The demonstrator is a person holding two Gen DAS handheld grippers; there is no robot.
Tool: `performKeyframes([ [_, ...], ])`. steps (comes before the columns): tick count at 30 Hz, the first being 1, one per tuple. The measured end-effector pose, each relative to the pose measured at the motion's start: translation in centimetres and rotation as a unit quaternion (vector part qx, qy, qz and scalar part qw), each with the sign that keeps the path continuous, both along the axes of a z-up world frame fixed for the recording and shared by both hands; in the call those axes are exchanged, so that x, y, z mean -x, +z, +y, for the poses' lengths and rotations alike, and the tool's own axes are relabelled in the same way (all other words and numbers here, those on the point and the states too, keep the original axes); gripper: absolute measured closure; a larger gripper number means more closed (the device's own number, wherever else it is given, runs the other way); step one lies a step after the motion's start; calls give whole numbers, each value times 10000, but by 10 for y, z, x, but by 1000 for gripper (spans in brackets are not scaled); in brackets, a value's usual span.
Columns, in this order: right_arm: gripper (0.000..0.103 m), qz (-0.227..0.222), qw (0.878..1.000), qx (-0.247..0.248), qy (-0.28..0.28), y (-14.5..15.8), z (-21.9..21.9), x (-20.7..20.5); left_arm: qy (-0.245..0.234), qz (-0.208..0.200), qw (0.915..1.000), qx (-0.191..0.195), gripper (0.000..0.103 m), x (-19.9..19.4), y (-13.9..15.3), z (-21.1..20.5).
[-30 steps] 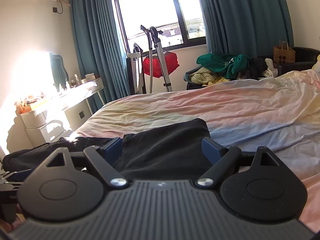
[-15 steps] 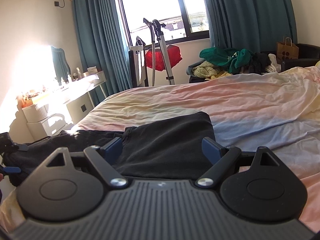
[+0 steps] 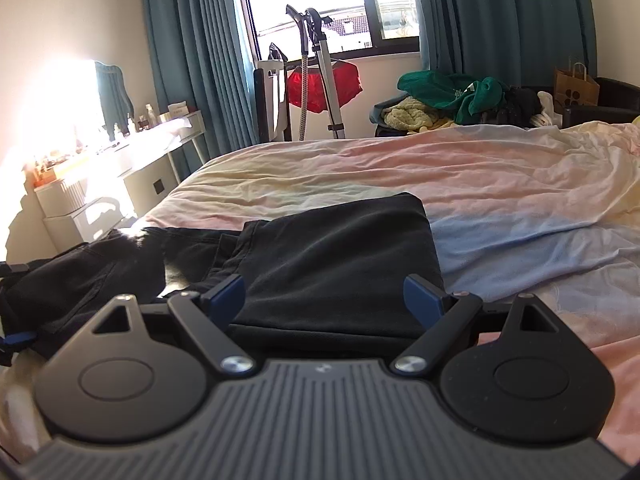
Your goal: Fold clothes
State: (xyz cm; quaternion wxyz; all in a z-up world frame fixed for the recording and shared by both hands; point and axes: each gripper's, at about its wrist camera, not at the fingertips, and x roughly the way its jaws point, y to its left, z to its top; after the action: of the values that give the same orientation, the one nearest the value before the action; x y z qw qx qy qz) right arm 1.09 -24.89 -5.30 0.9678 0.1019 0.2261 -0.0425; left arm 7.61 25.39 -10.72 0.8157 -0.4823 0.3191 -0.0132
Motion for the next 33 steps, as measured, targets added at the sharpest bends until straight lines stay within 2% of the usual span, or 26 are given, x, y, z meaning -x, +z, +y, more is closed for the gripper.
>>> performKeyframes([
  [5,15,84,10000,-19,-30,-2,0,-2,9,439,9972,-611,2,14,0,-6],
  [7,15,95,9999,-34,-41,-3,-1,-3,10,478,9972,-577,2,13,-2,-6],
  [10,15,108,9999,-73,-46,-3,-2,-2,140,378,9986,-330,2,10,-5,0],
  [14,15,120,9998,-121,-41,-3,-3,-1,308,288,9984,373,2,-2,-18,15],
  [20,15,173,9996,-211,-35,-4,-3,-2,554,151,9880,1432,4,-21,-40,38],
  [23,15,213,9994,-264,-26,-5,-3,-2,814,17,9880,1316,7,-23,-42,50],
  [25,15,221,9993,-299,-36,-5,-3,-3,979,3,9878,1211,14,-24,-45,56],
  [31,15,229,9993,-288,-87,-7,-3,-6,1321,-112,9815,1385,31,-24,-59,77],
  [32,15,232,9994,-230,-102,-9,-2,-8,1324,-109,9832,1252,34,-22,-57,77],
  [33,15,230,9995,-161,-123,-10,-2,-11,1316,-125,9855,1067,44,-22,-53,75],
])
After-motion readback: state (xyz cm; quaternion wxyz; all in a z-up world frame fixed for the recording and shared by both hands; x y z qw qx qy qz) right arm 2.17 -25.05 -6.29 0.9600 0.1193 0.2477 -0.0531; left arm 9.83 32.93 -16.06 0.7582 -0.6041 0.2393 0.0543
